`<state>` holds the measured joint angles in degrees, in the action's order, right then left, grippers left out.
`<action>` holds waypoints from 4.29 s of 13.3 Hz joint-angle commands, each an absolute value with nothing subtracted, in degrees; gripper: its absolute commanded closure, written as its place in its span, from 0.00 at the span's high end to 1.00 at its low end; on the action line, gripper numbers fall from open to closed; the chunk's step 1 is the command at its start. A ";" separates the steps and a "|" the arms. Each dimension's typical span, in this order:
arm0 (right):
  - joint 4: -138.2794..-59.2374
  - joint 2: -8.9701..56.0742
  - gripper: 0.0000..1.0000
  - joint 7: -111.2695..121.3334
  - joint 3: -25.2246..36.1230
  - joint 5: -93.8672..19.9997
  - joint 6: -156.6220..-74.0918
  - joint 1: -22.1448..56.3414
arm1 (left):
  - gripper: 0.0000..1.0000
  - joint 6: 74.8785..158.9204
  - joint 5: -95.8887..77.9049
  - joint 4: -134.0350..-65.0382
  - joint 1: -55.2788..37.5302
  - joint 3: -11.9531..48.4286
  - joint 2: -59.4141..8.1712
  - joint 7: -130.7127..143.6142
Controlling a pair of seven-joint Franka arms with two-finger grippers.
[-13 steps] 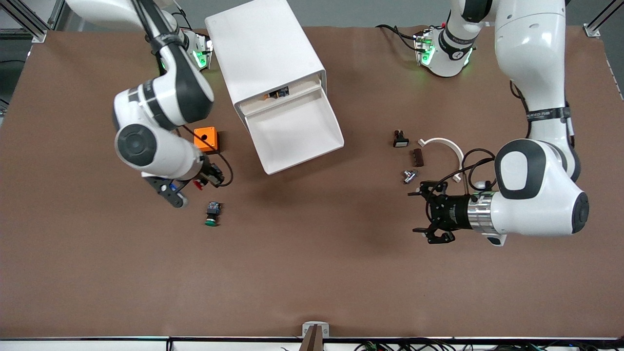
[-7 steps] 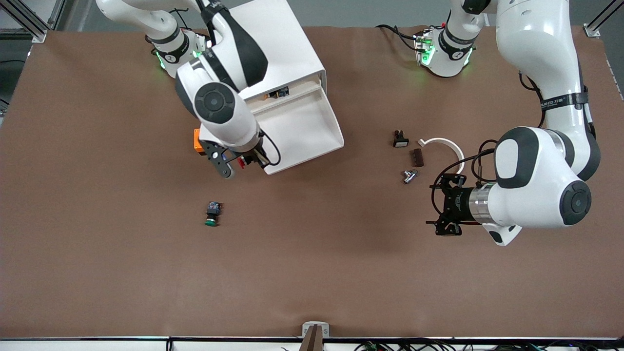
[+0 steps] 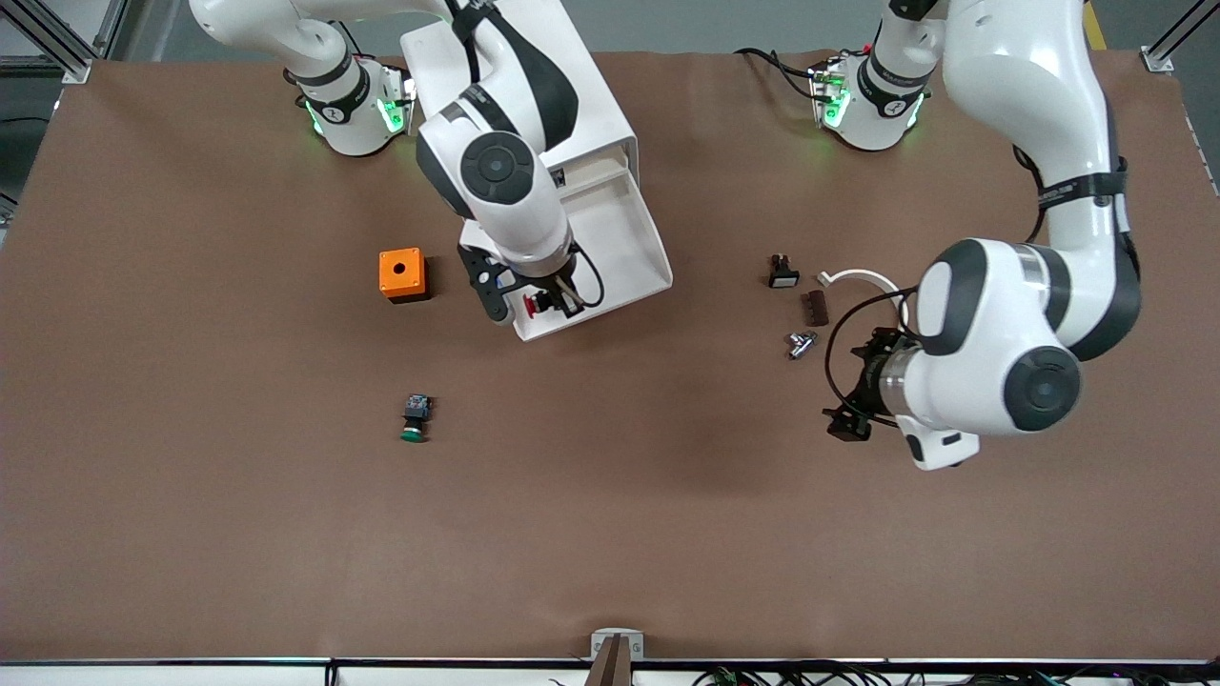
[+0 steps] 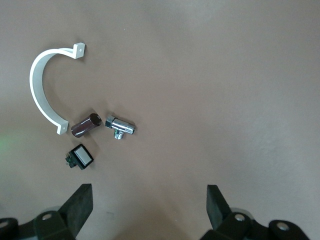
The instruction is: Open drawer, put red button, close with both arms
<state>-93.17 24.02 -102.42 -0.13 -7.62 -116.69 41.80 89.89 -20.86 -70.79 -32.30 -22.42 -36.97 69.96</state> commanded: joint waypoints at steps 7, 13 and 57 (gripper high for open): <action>-95.10 24.96 0.92 -108.90 0.61 -7.47 -121.29 45.44 | 1.00 93.24 -18.90 -73.73 -32.96 -21.80 -36.83 45.91; -91.25 23.20 1.00 -94.51 0.97 -7.64 -115.60 37.38 | 1.00 108.42 -18.99 -80.24 -41.82 -20.13 -38.31 43.15; -88.07 -2.20 1.00 -9.58 1.14 1.67 -90.00 -1.14 | 1.00 100.30 0.17 -82.00 -29.98 -12.22 -18.30 49.35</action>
<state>-86.75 -0.92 -10.43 2.09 0.55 -89.34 0.05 103.65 -3.42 -80.75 -31.30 -12.83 -22.46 55.70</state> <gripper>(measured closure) 0.000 0.000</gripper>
